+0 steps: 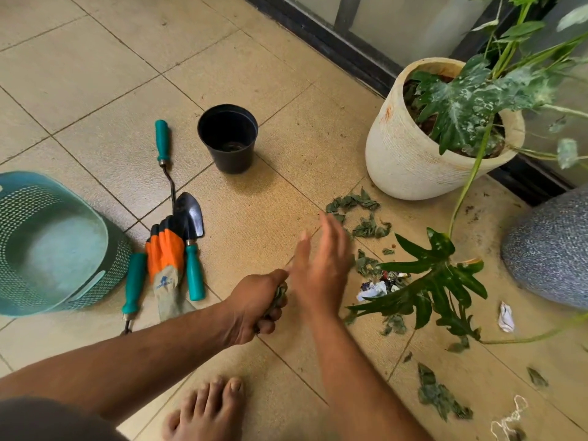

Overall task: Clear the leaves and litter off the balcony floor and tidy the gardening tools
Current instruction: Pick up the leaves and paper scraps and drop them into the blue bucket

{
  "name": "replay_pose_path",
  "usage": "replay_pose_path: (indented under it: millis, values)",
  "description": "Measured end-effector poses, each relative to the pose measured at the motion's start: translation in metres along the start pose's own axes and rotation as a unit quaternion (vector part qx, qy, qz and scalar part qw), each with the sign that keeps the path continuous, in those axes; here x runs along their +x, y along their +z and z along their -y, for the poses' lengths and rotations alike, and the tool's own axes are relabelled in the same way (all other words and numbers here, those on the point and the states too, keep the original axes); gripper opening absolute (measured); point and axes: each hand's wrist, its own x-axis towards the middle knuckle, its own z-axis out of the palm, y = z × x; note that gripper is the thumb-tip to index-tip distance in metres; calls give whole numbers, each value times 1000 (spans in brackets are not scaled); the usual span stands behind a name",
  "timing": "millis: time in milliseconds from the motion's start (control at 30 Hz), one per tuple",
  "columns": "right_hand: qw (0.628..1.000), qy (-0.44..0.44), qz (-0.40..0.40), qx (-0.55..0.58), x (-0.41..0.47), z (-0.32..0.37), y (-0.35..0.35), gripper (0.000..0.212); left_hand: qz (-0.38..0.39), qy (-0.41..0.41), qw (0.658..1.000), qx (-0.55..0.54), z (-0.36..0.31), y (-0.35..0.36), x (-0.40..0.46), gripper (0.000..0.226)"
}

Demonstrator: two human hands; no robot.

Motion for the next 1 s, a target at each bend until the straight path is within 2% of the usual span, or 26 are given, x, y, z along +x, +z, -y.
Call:
replay_pose_path:
  millis: [33,67,100,133,200,267,367,467,533,667,800,900,1000]
  values:
    - [999,4,-23,-33,18,-13,-4,50,58,-64,987,-138,-49,-13,19,44]
    - [998,4,-35,-47,36,-25,-9,47,50,-112,974,-190,-90,-23,44,39]
    - [998,8,-36,-52,53,-35,-15,42,58,-192,961,-189,-119,-33,59,37]
    - [998,19,-22,-64,69,-42,-19,39,27,-243,959,-141,-116,-42,61,38]
    - [990,54,44,-124,96,-57,-21,41,74,-251,958,-120,-114,-43,53,40]
    - [976,91,108,-165,115,-69,-17,52,65,-279,951,-119,-112,-52,45,42]
    - [963,128,173,-160,131,-80,-2,69,45,-289,948,-122,-107,-55,43,47]
    - [950,92,210,-212,128,-84,16,75,36,-297,947,-118,-109,-55,44,52]
    - [948,41,197,-247,120,-81,23,72,33,-311,940,-135,-110,-58,47,53]
    - [955,-82,114,-260,96,-70,25,47,3,-306,936,-175,-109,-61,57,52]
    - [949,-158,97,-256,75,-64,22,32,1,-299,938,-178,-108,-62,61,51]
    - [979,-117,64,-154,61,-48,22,26,-1,-301,938,-173,-106,-61,60,55]
    - [1000,19,-2,22,53,-30,12,16,-3,-300,937,-177,-104,-63,58,55]
